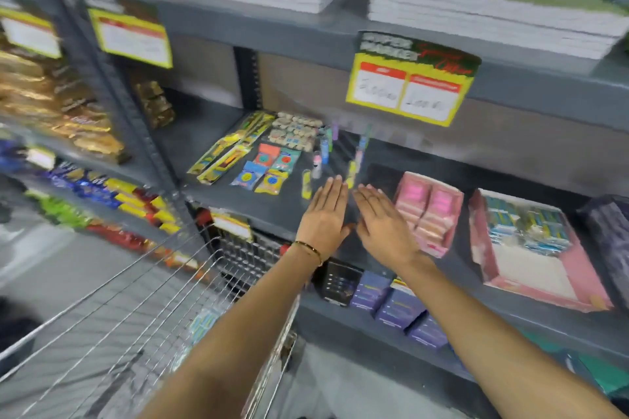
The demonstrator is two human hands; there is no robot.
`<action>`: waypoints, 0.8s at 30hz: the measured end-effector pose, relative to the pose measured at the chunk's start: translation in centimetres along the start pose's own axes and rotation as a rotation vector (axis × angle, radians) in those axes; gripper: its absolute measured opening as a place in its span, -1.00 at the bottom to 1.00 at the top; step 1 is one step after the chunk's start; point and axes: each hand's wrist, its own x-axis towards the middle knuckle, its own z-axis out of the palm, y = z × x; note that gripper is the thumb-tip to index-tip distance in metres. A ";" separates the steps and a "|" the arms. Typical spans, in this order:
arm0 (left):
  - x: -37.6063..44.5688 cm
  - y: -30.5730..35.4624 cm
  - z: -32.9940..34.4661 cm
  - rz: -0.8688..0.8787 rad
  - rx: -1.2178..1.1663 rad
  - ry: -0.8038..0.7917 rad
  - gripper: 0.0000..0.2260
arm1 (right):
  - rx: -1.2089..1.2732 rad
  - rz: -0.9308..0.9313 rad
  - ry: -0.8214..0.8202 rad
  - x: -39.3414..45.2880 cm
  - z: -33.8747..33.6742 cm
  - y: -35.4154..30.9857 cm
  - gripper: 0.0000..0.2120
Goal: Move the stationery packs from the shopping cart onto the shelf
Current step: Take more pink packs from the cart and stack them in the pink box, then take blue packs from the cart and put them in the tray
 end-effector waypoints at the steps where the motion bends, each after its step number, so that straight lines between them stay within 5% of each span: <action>1: -1.9 -1.8 -0.5 -0.072 0.006 -0.015 -0.27 | 0.007 -0.083 -0.010 0.7 0.9 -2.2 -0.57; 11: -21.0 -15.2 -1.3 -0.638 0.038 -0.139 -0.29 | 0.158 -0.604 -0.302 2.4 8.9 -21.2 -0.46; 24: -34.2 -23.4 13.1 -1.088 -0.213 -0.428 -0.27 | 0.045 -0.725 -0.842 0.4 28.3 -31.1 -0.45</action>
